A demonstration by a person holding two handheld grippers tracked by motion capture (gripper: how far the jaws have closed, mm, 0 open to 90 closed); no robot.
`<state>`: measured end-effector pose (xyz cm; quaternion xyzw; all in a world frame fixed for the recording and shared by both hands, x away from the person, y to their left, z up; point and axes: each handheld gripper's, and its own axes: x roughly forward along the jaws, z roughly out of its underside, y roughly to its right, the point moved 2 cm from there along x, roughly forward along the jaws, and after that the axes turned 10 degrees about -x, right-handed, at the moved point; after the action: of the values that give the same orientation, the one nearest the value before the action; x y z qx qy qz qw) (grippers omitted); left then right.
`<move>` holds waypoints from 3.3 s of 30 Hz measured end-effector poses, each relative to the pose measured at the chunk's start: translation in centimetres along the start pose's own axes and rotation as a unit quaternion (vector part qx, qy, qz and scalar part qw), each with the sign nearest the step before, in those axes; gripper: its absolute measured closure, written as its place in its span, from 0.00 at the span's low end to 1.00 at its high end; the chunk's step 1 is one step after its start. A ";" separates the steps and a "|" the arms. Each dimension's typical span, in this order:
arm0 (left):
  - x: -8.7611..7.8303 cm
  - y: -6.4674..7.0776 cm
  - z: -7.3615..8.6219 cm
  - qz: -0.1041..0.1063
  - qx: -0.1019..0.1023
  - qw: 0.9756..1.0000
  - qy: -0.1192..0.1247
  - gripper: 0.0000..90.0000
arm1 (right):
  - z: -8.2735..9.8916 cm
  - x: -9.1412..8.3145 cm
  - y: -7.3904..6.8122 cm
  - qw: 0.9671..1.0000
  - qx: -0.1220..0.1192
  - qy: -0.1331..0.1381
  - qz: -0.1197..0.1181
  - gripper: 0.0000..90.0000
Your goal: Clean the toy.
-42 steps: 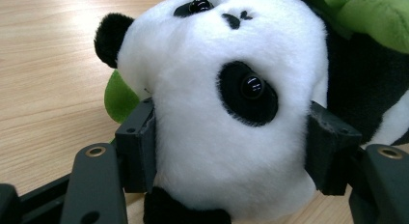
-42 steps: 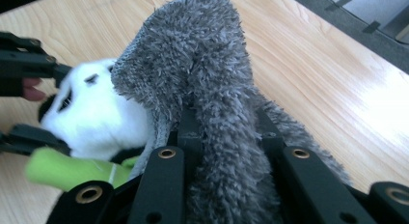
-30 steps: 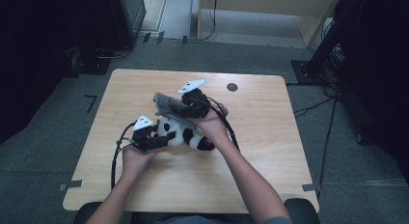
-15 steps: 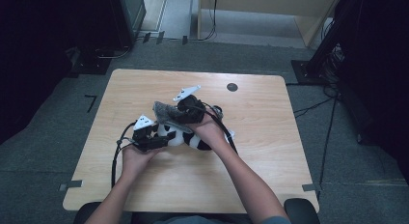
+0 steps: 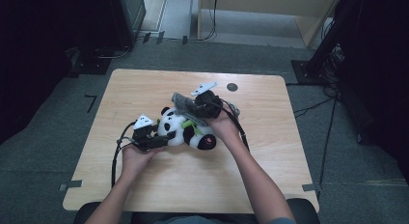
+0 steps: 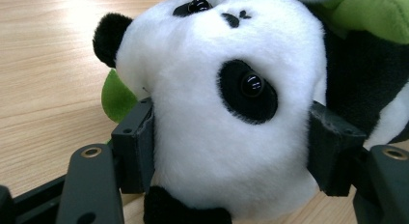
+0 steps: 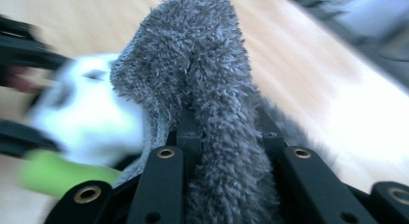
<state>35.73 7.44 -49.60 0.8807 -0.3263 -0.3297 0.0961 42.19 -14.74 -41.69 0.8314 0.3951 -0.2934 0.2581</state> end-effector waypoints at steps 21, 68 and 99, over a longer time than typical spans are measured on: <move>-0.2 0.3 -0.2 0.001 -0.023 1.000 -0.009 0.34 | 2.3 -5.9 -0.5 0.996 0.039 0.075 -0.035 0.78; -0.1 0.2 0.2 0.000 -0.015 1.000 -0.002 0.27 | 13.0 -6.3 -1.1 0.994 0.099 0.040 -0.013 0.80; 0.0 0.4 0.3 -0.001 -0.002 1.000 -0.002 0.24 | 5.3 -3.1 -1.5 0.993 0.066 0.075 -0.058 0.74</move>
<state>35.33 7.20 -49.68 0.8801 -0.3253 -0.3319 0.0973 37.87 -19.00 -43.48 0.8419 0.4404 -0.2705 0.1551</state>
